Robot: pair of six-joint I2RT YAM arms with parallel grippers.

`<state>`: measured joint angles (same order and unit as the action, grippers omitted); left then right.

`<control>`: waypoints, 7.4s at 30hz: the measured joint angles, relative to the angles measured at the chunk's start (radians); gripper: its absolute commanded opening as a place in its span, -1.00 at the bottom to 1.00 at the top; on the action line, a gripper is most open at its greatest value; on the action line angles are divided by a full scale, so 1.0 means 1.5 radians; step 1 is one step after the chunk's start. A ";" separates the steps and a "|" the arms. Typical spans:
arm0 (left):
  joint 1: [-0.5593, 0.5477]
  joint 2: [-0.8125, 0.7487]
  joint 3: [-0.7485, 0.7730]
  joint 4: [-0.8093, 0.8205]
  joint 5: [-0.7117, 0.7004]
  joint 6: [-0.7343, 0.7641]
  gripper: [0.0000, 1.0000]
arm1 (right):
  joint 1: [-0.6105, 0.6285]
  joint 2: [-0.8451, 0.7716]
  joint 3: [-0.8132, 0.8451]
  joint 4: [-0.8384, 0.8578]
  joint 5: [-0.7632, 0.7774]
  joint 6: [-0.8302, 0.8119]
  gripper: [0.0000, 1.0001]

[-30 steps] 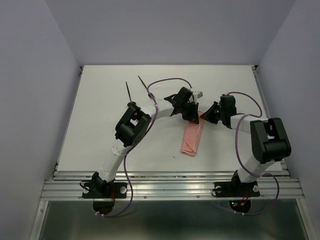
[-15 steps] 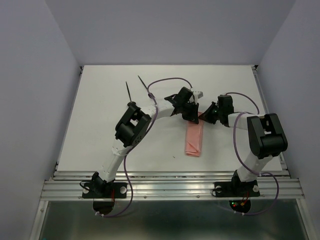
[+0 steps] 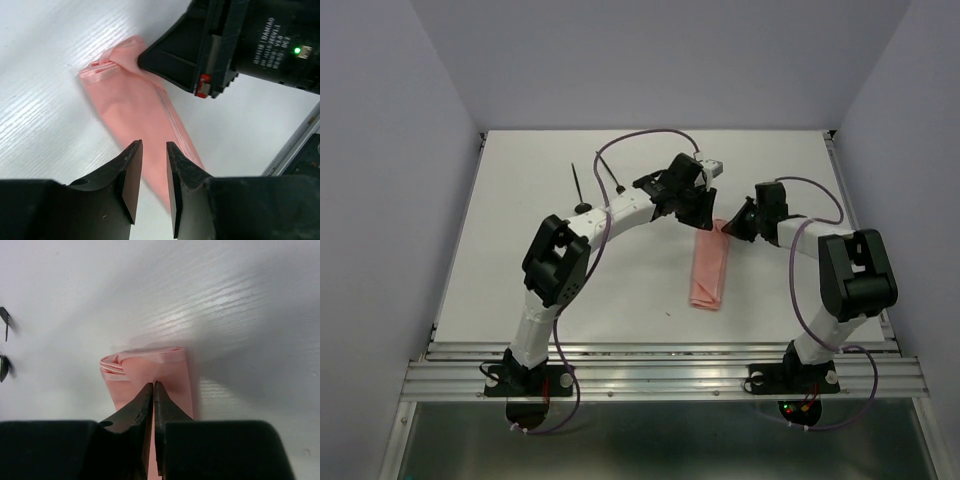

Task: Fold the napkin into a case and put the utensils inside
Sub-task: Smooth out the smaller rectangle-folded napkin at the center of the board, then pick up the smaller rectangle-folded napkin from the center of the board, then turn over the smaller rectangle-folded napkin at the center of the board, then smooth out the smaller rectangle-folded napkin at the center of the board.

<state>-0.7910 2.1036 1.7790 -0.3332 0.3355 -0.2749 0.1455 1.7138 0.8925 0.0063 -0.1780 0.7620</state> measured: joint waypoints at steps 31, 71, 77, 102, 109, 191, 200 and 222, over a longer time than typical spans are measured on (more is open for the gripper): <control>-0.170 0.193 0.201 -0.177 -0.315 -0.117 0.34 | -0.105 -0.240 -0.204 -0.108 0.050 -0.035 0.12; -0.221 0.265 0.295 -0.240 -0.463 -0.064 -1.00 | -0.105 -0.240 -0.204 -0.108 0.043 -0.039 0.13; -0.218 0.258 0.282 -0.229 -0.452 -0.044 -1.00 | -0.105 -0.240 -0.204 -0.108 0.043 -0.039 0.13; -0.110 0.087 0.072 -0.026 0.060 0.004 -1.00 | -0.105 -0.448 -0.171 -0.187 0.131 -0.035 0.15; -0.108 0.122 0.120 0.023 0.188 -0.010 -1.00 | -0.105 -0.500 -0.104 -0.226 0.189 -0.059 0.17; 0.045 -0.036 -0.176 0.119 0.222 0.002 -1.00 | -0.092 -0.120 -0.067 -0.136 0.007 -0.136 -0.74; 0.022 -0.051 -0.275 0.157 0.208 -0.022 -1.00 | -0.088 -0.083 -0.054 -0.117 0.014 -0.131 -0.75; 0.022 -0.012 -0.293 0.194 0.152 -0.055 -1.00 | -0.031 -0.116 -0.120 -0.070 0.007 -0.096 -0.74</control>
<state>-0.7574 2.0850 1.3392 -0.0418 0.5632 -0.3573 0.0990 1.5391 0.7132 -0.0994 -0.1669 0.6178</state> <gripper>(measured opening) 0.026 0.129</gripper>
